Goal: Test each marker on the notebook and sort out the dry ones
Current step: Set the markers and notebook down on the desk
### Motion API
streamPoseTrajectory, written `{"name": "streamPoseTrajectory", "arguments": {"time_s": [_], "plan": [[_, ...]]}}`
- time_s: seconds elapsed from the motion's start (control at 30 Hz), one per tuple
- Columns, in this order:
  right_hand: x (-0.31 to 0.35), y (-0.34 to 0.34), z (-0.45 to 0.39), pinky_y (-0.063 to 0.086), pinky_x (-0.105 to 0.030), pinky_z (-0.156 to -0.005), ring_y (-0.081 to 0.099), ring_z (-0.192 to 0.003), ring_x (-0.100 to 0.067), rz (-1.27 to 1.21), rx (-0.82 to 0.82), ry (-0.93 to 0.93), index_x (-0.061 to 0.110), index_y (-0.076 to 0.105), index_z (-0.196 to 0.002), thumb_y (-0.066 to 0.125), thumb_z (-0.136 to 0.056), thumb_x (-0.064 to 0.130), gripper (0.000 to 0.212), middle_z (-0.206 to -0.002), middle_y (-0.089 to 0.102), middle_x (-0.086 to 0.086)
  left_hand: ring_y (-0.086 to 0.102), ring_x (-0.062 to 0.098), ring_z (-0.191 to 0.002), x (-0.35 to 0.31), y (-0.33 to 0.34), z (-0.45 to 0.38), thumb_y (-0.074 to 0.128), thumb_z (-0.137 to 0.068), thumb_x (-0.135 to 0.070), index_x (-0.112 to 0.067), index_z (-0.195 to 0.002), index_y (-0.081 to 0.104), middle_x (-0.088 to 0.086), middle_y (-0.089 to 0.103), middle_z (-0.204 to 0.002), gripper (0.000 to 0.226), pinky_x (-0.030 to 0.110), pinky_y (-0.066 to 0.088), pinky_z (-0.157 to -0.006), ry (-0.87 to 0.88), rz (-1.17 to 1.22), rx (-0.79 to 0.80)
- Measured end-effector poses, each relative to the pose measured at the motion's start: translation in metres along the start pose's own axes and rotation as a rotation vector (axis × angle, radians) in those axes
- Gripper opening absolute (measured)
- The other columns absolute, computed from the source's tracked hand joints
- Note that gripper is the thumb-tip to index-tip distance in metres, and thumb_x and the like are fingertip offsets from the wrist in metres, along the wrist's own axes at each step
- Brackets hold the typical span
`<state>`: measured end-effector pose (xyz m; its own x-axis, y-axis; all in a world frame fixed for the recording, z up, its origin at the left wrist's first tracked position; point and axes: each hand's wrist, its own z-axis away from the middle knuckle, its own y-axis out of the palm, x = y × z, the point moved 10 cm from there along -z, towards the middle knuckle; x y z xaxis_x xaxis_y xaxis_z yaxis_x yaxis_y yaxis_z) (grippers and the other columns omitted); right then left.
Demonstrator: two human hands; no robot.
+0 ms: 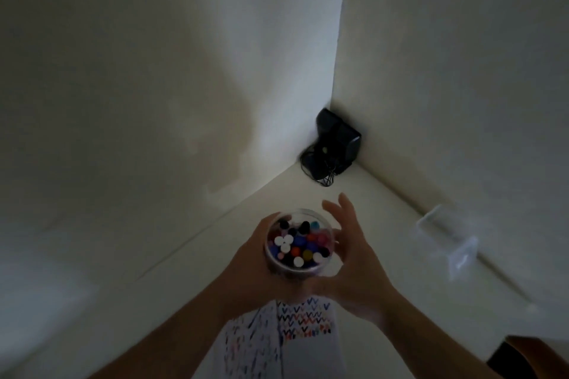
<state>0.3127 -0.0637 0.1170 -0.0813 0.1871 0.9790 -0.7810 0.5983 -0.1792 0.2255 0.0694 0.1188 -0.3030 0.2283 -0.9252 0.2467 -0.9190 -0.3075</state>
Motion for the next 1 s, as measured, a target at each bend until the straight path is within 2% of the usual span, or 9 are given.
{"name": "streamPoseTrajectory", "arguments": {"time_s": [0.13,0.23,0.3,0.37,0.43,0.5,0.57,0.7,1.0], "plan": [[-0.039,0.052,-0.001,0.041,-0.036,-0.119,0.036,-0.146,0.006,0.166,0.293,0.121,0.054,-0.006,-0.159,0.101,-0.055,0.046,0.149,-0.162,0.031,0.029,0.06,0.034,-0.129,0.028,-0.011,0.013,0.097,-0.065,-0.016,-0.012,-0.144,0.052,0.013,0.063,-0.139,0.091,0.061,0.049,-0.105,-0.07,0.401,-0.041],[-0.048,0.063,-0.009,0.051,-0.031,-0.109,0.052,-0.133,0.004,0.303,0.29,0.149,0.046,0.013,-0.161,0.097,-0.061,0.044,0.131,-0.148,0.051,0.023,0.063,0.038,-0.124,0.054,-0.013,0.024,0.089,-0.066,0.001,-0.024,-0.138,0.058,0.017,0.065,-0.136,0.082,0.053,0.054,-0.099,-0.173,0.616,-0.016],[-0.055,0.066,-0.018,0.055,-0.037,-0.103,0.057,-0.124,-0.003,0.464,0.315,0.162,0.05,0.017,-0.157,0.093,-0.059,0.049,0.124,-0.14,0.055,0.017,0.064,0.039,-0.122,0.082,-0.023,0.033,0.094,-0.068,-0.014,-0.029,-0.139,0.053,0.016,0.064,-0.138,0.083,0.048,0.057,-0.092,-0.339,0.845,-0.062],[-0.065,0.073,-0.029,0.054,-0.043,-0.1,0.05,-0.122,-0.013,0.779,0.415,0.164,0.05,0.006,-0.157,0.088,-0.06,0.059,0.127,-0.142,0.048,0.007,0.064,0.038,-0.119,0.124,-0.042,0.038,0.081,-0.086,-0.036,-0.031,-0.138,0.058,0.009,0.062,-0.14,0.058,0.048,0.055,-0.09,-0.519,0.941,-0.208],[-0.071,0.082,-0.042,0.053,-0.046,-0.095,0.046,-0.12,-0.022,1.074,0.491,0.14,0.05,0.001,-0.156,0.085,-0.064,0.059,0.125,-0.142,0.046,-0.001,0.062,0.037,-0.117,0.164,-0.056,0.041,0.062,-0.096,-0.052,-0.031,-0.131,0.066,0.004,0.065,-0.135,0.041,0.05,0.053,-0.092,-0.698,0.88,-0.344],[-0.062,0.1,-0.057,0.051,-0.048,-0.094,0.046,-0.118,-0.028,1.243,0.532,0.067,0.047,0.006,-0.154,0.085,-0.067,0.055,0.118,-0.138,0.047,-0.007,0.064,0.036,-0.112,0.192,-0.059,0.039,0.056,-0.098,-0.056,-0.027,-0.129,0.065,0.006,0.065,-0.131,0.044,0.049,0.054,-0.092,-0.779,0.799,-0.408],[-0.047,0.124,-0.068,0.047,-0.048,-0.097,0.045,-0.118,-0.03,1.349,0.562,-0.036,0.042,0.015,-0.153,0.084,-0.07,0.052,0.108,-0.134,0.048,-0.01,0.067,0.035,-0.111,0.21,-0.053,0.033,0.053,-0.101,-0.055,-0.022,-0.131,0.063,0.009,0.064,-0.133,0.046,0.048,0.056,-0.09,-0.805,0.801,-0.434],[-0.039,0.152,-0.082,0.047,-0.046,-0.096,0.045,-0.117,-0.032,1.462,0.598,-0.096,0.036,0.027,-0.151,0.086,-0.07,0.045,0.101,-0.132,0.049,-0.012,0.072,0.039,-0.1,0.229,-0.051,0.024,0.044,-0.105,-0.054,-0.013,-0.126,0.065,0.018,0.074,-0.116,0.05,0.046,0.06,-0.078,-0.808,0.935,-0.455],[-0.034,0.157,-0.104,0.047,-0.045,-0.089,0.044,-0.114,-0.031,1.49,0.539,-0.135,0.039,0.025,-0.15,0.087,-0.067,0.05,0.104,-0.13,0.049,-0.01,0.069,0.037,-0.096,0.253,-0.07,0.014,0.054,-0.103,-0.032,-0.008,-0.114,0.073,0.025,0.069,-0.121,0.032,0.054,0.054,-0.096,-0.636,1.031,-0.503]]}}
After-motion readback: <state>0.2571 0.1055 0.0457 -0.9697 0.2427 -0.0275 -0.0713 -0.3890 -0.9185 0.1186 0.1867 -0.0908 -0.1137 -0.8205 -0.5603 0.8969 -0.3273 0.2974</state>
